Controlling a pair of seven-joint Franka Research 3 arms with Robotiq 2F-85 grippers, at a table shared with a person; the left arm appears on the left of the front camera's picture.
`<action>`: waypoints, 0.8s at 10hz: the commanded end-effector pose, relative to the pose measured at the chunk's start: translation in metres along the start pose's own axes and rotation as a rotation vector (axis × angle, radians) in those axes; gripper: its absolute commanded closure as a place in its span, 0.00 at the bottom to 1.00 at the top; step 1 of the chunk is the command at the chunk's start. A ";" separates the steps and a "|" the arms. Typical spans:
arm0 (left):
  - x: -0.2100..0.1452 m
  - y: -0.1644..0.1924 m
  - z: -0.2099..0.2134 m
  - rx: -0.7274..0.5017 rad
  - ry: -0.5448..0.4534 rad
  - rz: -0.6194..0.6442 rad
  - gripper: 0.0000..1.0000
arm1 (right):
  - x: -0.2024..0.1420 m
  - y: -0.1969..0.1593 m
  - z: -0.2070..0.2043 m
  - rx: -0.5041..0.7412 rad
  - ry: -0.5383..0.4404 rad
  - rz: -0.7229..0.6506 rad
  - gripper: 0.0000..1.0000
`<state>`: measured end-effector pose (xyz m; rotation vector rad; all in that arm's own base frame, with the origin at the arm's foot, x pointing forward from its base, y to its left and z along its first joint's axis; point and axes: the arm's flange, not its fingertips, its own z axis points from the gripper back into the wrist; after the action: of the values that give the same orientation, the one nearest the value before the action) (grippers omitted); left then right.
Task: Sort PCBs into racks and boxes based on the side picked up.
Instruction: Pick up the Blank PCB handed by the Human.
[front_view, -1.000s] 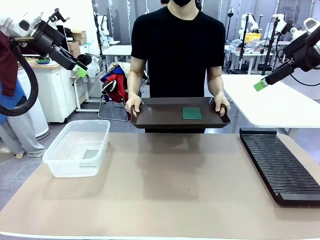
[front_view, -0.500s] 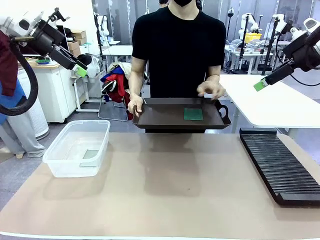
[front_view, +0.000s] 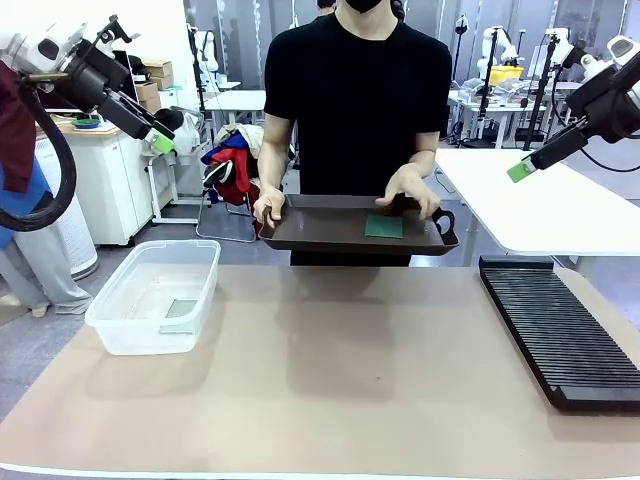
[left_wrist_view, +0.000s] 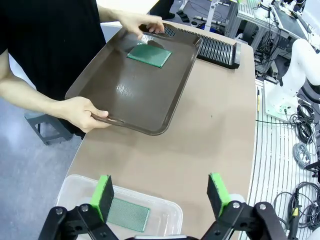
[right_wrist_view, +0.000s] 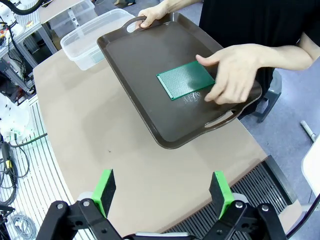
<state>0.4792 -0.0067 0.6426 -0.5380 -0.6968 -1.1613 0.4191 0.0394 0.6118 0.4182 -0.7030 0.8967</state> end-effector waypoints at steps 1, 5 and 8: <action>0.000 0.000 -0.002 0.005 0.018 -0.008 0.00 | 0.000 0.000 -0.001 0.015 -0.012 0.003 0.00; 0.000 0.000 -0.002 0.005 0.018 -0.008 0.00 | 0.000 0.000 -0.001 0.015 -0.012 0.003 0.00; 0.000 0.000 -0.002 0.005 0.018 -0.008 0.00 | 0.000 0.000 -0.001 0.015 -0.012 0.003 0.00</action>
<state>0.4792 -0.0067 0.6425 -0.5380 -0.6968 -1.1613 0.4191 0.0394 0.6118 0.4182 -0.7030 0.8967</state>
